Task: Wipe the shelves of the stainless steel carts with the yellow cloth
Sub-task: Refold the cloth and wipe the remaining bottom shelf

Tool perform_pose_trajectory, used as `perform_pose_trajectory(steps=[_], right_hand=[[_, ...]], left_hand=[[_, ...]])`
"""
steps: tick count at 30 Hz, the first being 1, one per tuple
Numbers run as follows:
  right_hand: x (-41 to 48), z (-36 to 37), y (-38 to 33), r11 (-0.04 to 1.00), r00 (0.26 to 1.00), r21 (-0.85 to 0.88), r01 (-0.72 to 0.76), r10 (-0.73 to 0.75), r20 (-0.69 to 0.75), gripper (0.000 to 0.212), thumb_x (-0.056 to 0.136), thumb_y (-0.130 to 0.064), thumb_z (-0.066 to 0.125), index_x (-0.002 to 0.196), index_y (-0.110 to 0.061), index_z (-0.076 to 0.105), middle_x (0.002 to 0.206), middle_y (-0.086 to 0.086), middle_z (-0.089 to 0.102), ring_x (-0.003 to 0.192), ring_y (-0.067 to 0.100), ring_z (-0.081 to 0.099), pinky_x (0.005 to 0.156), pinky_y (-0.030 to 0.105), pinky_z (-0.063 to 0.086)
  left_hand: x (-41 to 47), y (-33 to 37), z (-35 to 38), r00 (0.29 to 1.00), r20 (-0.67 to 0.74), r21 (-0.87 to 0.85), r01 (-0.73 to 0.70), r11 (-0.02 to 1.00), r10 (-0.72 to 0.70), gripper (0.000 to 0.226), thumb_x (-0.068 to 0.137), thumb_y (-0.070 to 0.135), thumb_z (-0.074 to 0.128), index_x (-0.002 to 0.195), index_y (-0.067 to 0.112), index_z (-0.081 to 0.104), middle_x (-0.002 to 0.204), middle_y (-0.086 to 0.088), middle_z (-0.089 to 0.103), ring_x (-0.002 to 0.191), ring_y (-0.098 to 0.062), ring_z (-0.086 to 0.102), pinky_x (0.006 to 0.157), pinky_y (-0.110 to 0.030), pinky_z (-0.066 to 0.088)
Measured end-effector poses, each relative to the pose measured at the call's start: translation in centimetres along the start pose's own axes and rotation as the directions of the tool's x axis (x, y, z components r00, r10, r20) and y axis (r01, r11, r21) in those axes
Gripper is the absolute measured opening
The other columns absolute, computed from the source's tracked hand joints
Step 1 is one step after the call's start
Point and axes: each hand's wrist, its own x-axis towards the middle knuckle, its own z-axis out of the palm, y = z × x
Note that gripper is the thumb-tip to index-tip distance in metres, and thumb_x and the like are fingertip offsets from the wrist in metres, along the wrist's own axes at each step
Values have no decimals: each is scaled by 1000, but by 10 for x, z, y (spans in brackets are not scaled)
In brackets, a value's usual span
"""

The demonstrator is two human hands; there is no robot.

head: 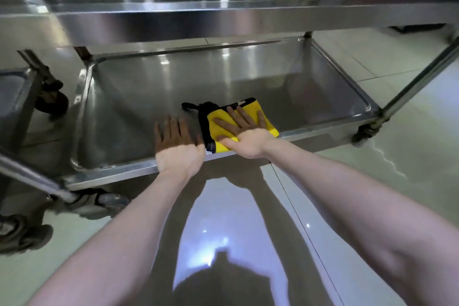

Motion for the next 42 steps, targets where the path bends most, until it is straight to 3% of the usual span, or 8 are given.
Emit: perform_pose_trajectory(steps=[11, 15, 20, 23, 29, 33, 36, 42], right_hand=[[8, 9, 2, 998, 995, 11, 62, -61, -84, 60, 104, -75, 18, 161, -66, 3, 179, -13, -11, 165, 18, -16, 125, 70, -12], [0, -4, 59, 987, 986, -2, 163, -163, -34, 55, 109, -66, 15, 162, -65, -1, 178, -18, -13, 165, 13, -16, 128, 63, -10], [-23, -9, 196, 999, 998, 0, -38, 38, -56, 55, 108, -69, 16, 156, -70, -9, 178, -19, -14, 164, 10, -16, 130, 59, -9], [-23, -3, 207, 999, 995, -7, -34, 33, -95, 58, 105, -72, 15, 159, -67, -4, 179, -16, -12, 165, 13, -16, 128, 64, -10], [-20, 4, 194, 999, 987, 32, -9, 14, -160, 60, 105, -70, 16, 162, -64, 2, 180, -13, -8, 166, 18, -14, 126, 68, -9], [-22, 6, 201, 998, 984, 41, 42, -34, -175, 57, 106, -66, 15, 162, -64, 4, 180, -14, -6, 166, 16, -12, 127, 66, -10], [-19, 1, 235, 996, 984, 33, 85, -79, -162, 57, 106, -66, 14, 162, -65, 3, 179, -18, -7, 165, 13, -11, 129, 63, -9], [19, -24, 338, 985, 967, 66, -158, 168, -192, 59, 105, -74, 12, 162, -64, 3, 180, -13, -7, 166, 16, -11, 128, 65, -10]], left_hand=[[9, -10, 18, 986, -168, -47, 10, 999, -18, 76, 98, 47, 32, 156, 0, 44, 157, -25, 49, 153, -42, 39, 129, -58, 22], [9, -14, 15, 989, -140, -47, 50, 998, -56, 71, 103, 51, 34, 156, 5, 44, 159, -19, 49, 156, -36, 35, 129, -55, 23], [9, -5, 6, 992, -110, -81, 59, 995, -67, 62, 108, 45, 44, 161, 12, 38, 164, -17, 43, 159, -35, 28, 131, -55, 19], [13, 51, -5, 992, -115, -123, 31, 992, -45, 66, 107, 50, 41, 162, 14, 37, 167, -17, 40, 156, -38, 33, 132, -51, 21], [50, 178, 1, 992, -105, -211, -87, 974, 66, 58, 108, 30, 46, 162, 11, 41, 167, -19, 41, 158, -37, 32, 129, -51, 24], [53, 174, 18, 996, -86, -139, -19, 990, 7, 58, 110, 35, 33, 159, 6, 42, 162, -21, 45, 157, -37, 34, 128, -51, 24], [55, 174, 22, 998, -62, -148, -19, 989, 10, 53, 112, 33, 39, 157, 6, 43, 159, -22, 47, 157, -36, 33, 129, -53, 22], [53, 179, 18, 998, -51, -142, 14, 990, -22, 54, 109, 30, 43, 155, 2, 42, 160, -24, 47, 157, -36, 33, 131, -51, 20]])
